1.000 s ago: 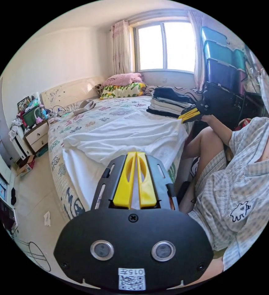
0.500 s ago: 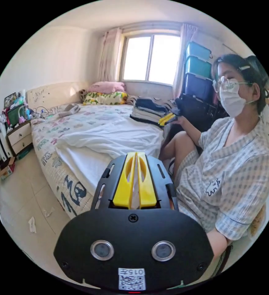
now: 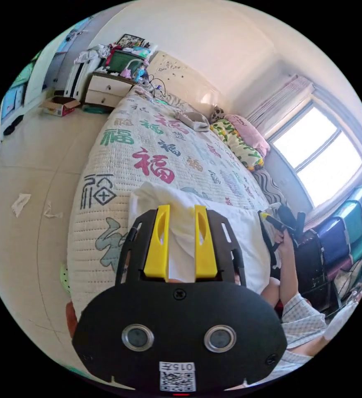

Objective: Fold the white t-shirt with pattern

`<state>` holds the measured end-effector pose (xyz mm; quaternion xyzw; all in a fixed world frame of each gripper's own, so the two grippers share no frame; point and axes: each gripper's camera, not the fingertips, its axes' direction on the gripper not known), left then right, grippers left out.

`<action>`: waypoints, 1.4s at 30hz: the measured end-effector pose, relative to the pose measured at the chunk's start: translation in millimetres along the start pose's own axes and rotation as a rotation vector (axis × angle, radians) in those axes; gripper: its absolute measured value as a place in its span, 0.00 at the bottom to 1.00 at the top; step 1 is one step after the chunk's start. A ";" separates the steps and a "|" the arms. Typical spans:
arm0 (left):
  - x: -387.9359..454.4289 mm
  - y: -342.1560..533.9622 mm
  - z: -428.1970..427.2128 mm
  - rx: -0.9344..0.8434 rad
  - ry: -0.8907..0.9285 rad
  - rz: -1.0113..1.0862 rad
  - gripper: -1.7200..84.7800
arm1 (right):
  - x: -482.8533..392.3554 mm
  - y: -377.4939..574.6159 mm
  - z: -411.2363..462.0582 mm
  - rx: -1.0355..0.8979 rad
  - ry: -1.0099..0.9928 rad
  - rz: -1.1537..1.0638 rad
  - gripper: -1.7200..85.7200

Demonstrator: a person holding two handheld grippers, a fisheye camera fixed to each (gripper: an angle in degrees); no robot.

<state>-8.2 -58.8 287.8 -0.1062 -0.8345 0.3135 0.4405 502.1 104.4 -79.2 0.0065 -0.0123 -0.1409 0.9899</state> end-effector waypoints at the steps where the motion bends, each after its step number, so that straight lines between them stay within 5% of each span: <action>1: -6.5 -14.3 3.8 0.012 0.069 -0.017 0.10 | 3.0 -8.6 11.5 -0.037 -0.013 0.009 0.12; 4: -19.1 -36.6 14.3 0.035 0.169 -0.054 0.04 | 1.9 -23.4 29.0 -0.066 -0.129 0.001 0.07; 7: -20.3 -53.4 18.6 0.008 0.200 -0.048 0.02 | -5.4 -28.7 39.2 -0.043 -0.004 -0.031 0.02; 19: 3.4 -80.1 19.9 -0.076 -0.096 0.043 0.04 | -25.6 -12.5 77.7 -0.085 0.200 -0.111 0.05; 24: 12.6 -73.9 13.1 -0.021 -0.103 0.056 0.09 | -75.3 14.3 33.1 0.058 0.408 -0.237 0.09; 28: 6.0 -61.9 -7.3 0.020 -0.031 0.045 0.10 | -171.3 75.7 -28.5 0.229 0.039 -0.595 0.07; 32: 9.1 -49.5 5.0 -0.057 -0.007 0.089 0.12 | -289.0 154.8 -3.8 -0.004 -0.337 -1.077 0.09; 42: 13.8 -30.3 60.4 -0.141 0.012 0.127 0.07 | -361.5 257.8 57.3 -0.019 -0.191 -1.347 0.04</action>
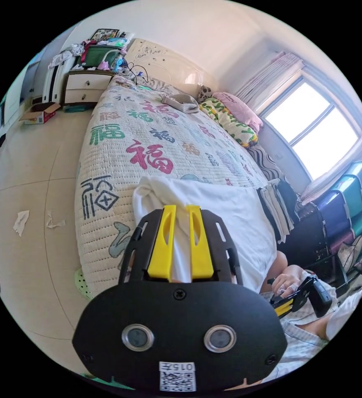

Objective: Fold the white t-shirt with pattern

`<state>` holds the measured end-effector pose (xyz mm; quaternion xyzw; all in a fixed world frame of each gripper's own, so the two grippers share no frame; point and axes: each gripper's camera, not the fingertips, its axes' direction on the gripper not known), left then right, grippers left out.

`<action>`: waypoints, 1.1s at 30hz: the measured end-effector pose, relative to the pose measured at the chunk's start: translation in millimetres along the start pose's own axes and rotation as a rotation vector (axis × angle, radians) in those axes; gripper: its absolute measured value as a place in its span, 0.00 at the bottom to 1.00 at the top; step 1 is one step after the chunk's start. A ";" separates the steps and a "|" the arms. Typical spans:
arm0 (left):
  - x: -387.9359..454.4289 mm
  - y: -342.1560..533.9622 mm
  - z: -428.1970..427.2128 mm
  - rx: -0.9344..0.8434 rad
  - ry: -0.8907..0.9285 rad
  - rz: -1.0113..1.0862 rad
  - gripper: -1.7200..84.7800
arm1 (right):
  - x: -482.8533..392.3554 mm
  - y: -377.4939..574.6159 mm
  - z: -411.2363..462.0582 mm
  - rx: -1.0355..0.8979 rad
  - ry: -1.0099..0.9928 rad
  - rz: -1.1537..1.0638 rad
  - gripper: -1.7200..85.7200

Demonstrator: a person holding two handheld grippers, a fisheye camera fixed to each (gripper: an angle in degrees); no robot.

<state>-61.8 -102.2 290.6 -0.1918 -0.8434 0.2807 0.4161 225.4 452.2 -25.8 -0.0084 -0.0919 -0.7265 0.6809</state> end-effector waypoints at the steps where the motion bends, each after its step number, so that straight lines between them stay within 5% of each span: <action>1: -1.6 1.2 8.2 -0.008 -0.001 -0.005 0.04 | -2.5 2.3 -2.5 0.004 -0.015 0.001 0.02; 14: 27.5 47.2 35.3 0.193 -0.151 0.087 0.02 | -19.4 18.2 -18.2 0.094 -0.016 -0.049 0.01; 18: 15.3 66.0 79.7 0.075 -0.271 0.088 0.02 | -11.9 12.0 10.0 0.001 -0.046 -0.028 0.01; 29: 19.9 169.0 66.3 0.110 -0.538 0.128 0.08 | 103.8 68.7 -95.7 0.183 -0.226 0.226 0.02; 33: 79.3 223.5 44.3 0.246 -0.371 0.335 0.09 | 168.3 130.3 -132.7 0.268 -0.028 0.516 0.02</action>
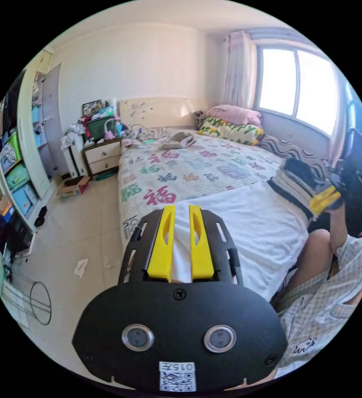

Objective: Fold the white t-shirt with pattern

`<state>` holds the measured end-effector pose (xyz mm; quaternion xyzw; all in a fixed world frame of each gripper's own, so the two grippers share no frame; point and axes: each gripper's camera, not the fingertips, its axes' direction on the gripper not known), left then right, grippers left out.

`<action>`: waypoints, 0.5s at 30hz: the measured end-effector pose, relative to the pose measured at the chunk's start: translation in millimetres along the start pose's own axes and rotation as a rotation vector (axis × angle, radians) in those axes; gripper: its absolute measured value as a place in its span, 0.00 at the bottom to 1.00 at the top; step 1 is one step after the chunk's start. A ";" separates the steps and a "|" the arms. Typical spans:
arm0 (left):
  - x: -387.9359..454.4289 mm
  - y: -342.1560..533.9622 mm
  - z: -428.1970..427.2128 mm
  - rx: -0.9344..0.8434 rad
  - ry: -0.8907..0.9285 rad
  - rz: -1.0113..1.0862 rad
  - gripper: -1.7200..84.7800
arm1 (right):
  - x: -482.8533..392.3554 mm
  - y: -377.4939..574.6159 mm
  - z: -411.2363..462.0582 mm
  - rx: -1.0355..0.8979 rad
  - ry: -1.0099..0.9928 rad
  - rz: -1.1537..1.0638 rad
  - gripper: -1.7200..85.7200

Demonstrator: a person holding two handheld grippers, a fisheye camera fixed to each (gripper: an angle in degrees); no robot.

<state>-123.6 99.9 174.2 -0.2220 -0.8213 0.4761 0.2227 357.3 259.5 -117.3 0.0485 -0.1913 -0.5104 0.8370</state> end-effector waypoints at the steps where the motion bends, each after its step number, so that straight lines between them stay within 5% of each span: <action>1: 31.6 4.2 -10.7 0.068 0.125 0.090 0.09 | 30.1 6.1 -6.2 0.011 0.038 0.100 0.02; 5: 180.0 25.3 5.8 0.116 0.450 0.428 0.10 | 125.3 33.3 15.8 -0.139 0.254 0.463 0.03; 10: 313.9 76.3 75.1 -0.090 0.532 0.694 0.11 | 177.9 44.6 50.6 -0.206 0.307 0.664 0.10; 15: 354.4 117.8 120.5 -0.191 0.509 0.759 0.09 | 205.0 30.7 77.1 -0.220 0.391 0.705 0.10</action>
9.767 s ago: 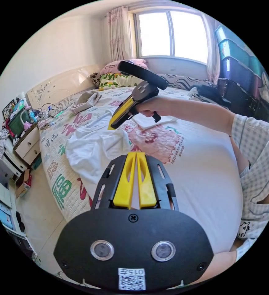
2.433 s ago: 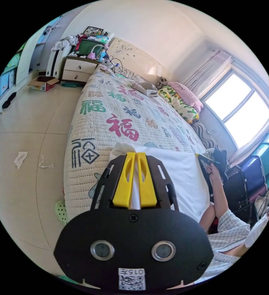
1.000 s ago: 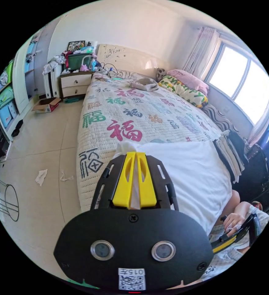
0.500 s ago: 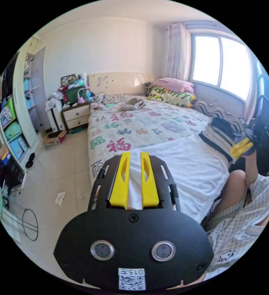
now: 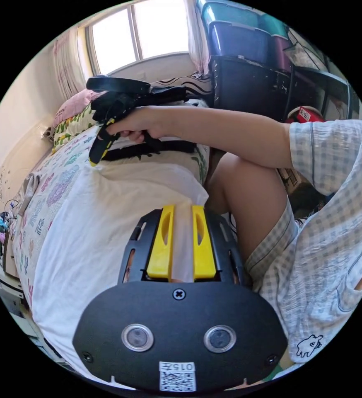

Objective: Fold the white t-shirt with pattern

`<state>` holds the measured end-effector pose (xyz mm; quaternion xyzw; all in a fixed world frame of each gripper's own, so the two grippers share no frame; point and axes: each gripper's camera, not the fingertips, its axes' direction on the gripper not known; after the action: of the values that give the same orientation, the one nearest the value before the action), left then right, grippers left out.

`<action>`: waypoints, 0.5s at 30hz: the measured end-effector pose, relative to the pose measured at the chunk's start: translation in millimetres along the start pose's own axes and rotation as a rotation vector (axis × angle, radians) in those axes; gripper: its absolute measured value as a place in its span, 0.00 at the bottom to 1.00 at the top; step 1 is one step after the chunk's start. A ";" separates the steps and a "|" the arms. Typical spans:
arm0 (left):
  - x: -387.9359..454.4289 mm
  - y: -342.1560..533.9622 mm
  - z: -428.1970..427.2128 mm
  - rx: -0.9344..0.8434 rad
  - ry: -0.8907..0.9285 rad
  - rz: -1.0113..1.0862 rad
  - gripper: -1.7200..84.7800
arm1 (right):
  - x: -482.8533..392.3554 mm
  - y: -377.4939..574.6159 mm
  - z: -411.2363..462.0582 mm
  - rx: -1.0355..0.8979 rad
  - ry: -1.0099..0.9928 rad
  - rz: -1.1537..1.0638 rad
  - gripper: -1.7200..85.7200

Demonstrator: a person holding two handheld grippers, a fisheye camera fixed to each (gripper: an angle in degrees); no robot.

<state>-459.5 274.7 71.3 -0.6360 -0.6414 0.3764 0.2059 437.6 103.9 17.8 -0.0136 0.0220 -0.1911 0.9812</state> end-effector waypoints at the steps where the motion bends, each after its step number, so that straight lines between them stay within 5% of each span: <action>1: 1.8 2.5 7.7 -0.017 -0.014 0.003 0.09 | 0.4 -8.0 6.9 0.002 -0.047 0.019 0.09; 4: -0.7 13.0 13.1 -0.021 -0.036 -0.004 0.06 | -1.8 -28.1 29.8 -0.035 -0.178 0.051 0.06; 15: -28.2 47.5 3.6 0.025 -0.002 -0.065 0.06 | -57.3 -54.4 73.7 -0.064 0.069 -0.040 0.04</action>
<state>-427.8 242.2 39.7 -0.6119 -0.6572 0.3781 0.2253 367.8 76.3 95.5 -0.0387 0.0618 -0.2103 0.9749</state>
